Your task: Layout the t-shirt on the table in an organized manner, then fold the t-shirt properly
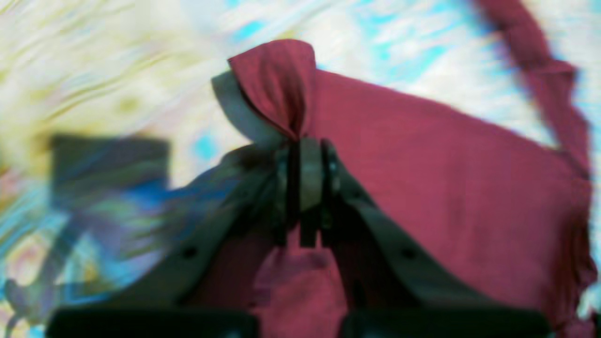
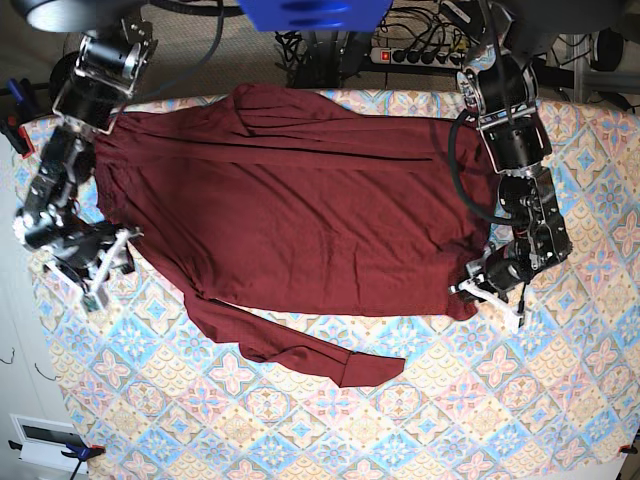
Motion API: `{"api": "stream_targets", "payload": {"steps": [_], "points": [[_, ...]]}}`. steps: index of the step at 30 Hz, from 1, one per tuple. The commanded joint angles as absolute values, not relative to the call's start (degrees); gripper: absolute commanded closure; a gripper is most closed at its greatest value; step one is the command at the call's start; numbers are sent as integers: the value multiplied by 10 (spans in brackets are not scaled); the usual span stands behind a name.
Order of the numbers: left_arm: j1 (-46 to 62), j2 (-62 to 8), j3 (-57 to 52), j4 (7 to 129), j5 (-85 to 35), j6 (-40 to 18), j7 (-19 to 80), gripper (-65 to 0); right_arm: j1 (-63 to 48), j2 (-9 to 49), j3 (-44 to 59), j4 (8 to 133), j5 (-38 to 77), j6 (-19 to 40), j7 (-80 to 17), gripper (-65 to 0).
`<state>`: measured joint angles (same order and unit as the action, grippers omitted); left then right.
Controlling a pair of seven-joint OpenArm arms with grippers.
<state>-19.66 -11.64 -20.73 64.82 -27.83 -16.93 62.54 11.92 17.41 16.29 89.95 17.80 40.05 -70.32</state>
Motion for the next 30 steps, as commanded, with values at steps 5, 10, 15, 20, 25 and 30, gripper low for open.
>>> {"api": "stream_targets", "payload": {"steps": [5,10,15,20,25,30], "points": [[-175,-154,-210,698,-348,-170,634,0,174,187,77,843,135,400,-637,-276],[-140,-180,-211,733,-397,-170,634,0,202,187,12,772,104,400,-588,-276],[-136,-211,-211,733,-463,-170,656,0,247,187,-17,679,104,400,-535,-276],[-136,-256,-211,733,-523,-170,672,0,268,187,-17,614,104,400,-508,-276],[-137,-291,-211,733,-544,-170,669,0,269,187,-19,606,104,400,-507,-276],[-137,-294,-211,733,-544,-170,669,0,269,187,-24,604,104,400,-507,-276]]}}
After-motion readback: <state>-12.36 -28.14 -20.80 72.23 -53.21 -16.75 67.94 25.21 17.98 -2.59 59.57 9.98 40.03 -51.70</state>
